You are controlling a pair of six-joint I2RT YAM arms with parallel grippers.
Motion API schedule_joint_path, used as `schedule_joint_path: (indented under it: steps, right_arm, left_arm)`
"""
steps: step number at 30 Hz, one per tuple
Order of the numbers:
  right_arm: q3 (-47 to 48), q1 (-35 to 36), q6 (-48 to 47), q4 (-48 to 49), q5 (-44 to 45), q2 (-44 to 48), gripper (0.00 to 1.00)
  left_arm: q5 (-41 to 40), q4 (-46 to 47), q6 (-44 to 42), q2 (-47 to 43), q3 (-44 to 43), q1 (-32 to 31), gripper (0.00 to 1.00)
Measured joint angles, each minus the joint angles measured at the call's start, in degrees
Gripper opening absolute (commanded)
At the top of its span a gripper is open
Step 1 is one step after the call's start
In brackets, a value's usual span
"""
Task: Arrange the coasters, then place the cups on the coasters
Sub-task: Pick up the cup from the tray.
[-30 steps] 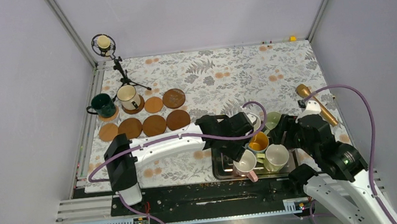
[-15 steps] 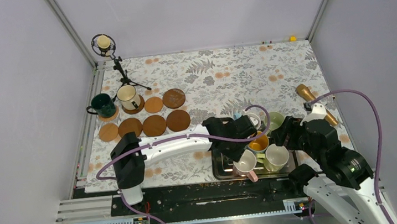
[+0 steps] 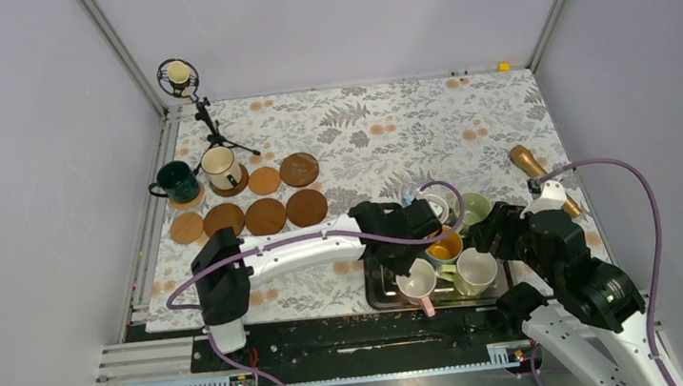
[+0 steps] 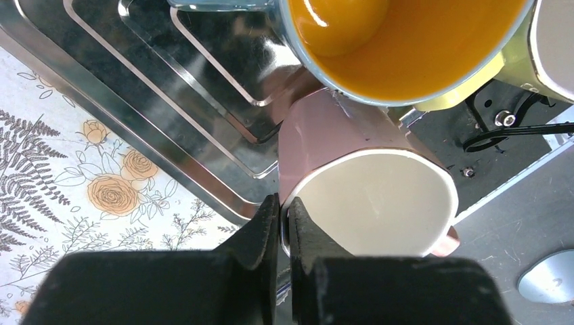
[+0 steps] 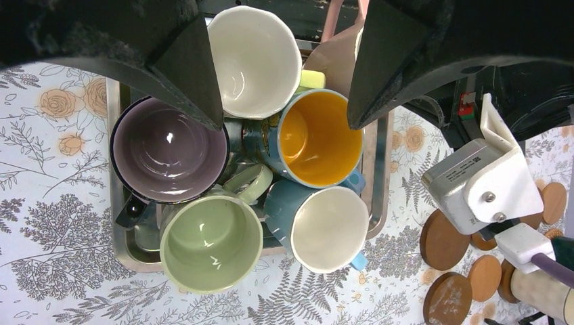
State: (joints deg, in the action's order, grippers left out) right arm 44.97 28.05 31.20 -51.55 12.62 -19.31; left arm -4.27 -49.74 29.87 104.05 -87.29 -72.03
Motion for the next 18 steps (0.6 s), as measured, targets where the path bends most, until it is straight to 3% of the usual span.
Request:
schedule_joint_path:
  steps: [8,12,14,18]
  right_arm:
    - [-0.22,0.00,0.00,0.00,0.26,0.59,0.79]
    - [-0.26,0.00,0.17,0.00,0.26,1.36,0.89]
    - [-0.28,0.00,0.24,0.00,0.31,1.62,0.99]
    - [-0.28,0.00,0.48,0.00,0.39,1.60,0.99]
  left_arm:
    - [-1.01,-3.32,-0.07,-2.14,-0.15,-0.04,0.00]
    - [-1.27,-5.03,-0.07,-5.55,-0.28,-0.02,0.00]
    - [-1.84,-5.51,-0.04,-7.58,-0.63,0.02,0.00]
    - [-3.48,-6.78,-0.11,-11.56,-1.22,1.01,0.00]
